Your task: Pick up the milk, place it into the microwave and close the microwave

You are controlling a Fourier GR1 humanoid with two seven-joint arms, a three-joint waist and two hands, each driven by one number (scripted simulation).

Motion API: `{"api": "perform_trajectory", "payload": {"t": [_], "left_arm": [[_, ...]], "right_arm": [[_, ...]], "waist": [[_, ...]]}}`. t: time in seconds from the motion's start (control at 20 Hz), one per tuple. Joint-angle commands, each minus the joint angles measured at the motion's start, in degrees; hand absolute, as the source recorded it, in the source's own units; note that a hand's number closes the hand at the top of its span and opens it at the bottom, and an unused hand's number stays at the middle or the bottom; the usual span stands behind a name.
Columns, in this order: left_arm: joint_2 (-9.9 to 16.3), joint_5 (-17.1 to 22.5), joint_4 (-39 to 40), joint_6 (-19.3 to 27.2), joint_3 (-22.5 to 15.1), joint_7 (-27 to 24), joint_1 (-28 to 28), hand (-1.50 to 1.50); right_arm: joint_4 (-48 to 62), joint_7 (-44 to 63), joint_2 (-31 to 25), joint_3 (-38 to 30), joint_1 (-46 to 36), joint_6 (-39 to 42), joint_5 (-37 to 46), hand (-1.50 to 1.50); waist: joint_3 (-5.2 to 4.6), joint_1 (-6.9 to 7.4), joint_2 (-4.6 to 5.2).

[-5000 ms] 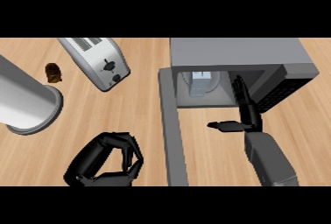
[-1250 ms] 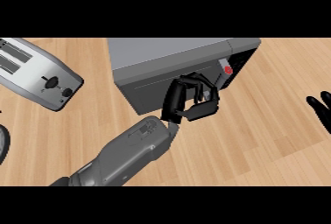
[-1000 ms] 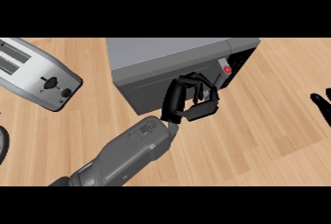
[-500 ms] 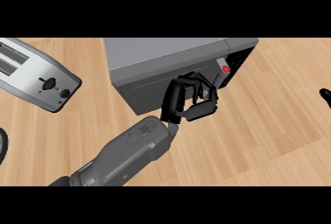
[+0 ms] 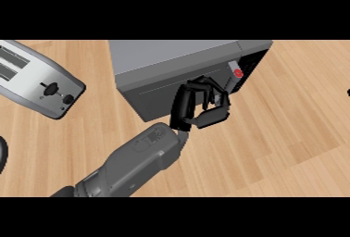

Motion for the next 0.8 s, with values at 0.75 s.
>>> {"api": "perform_trajectory", "payload": {"t": [0.75], "left_arm": [[0.0, 4.9, 6.9, -1.7, 1.4, -1.5, -5.2, 1.50]], "right_arm": [[-0.2, 3.5, -3.7, 0.9, -1.2, 3.1, -8.1, -1.50]], "waist": [[0.07, -0.58, 0.90]]}}
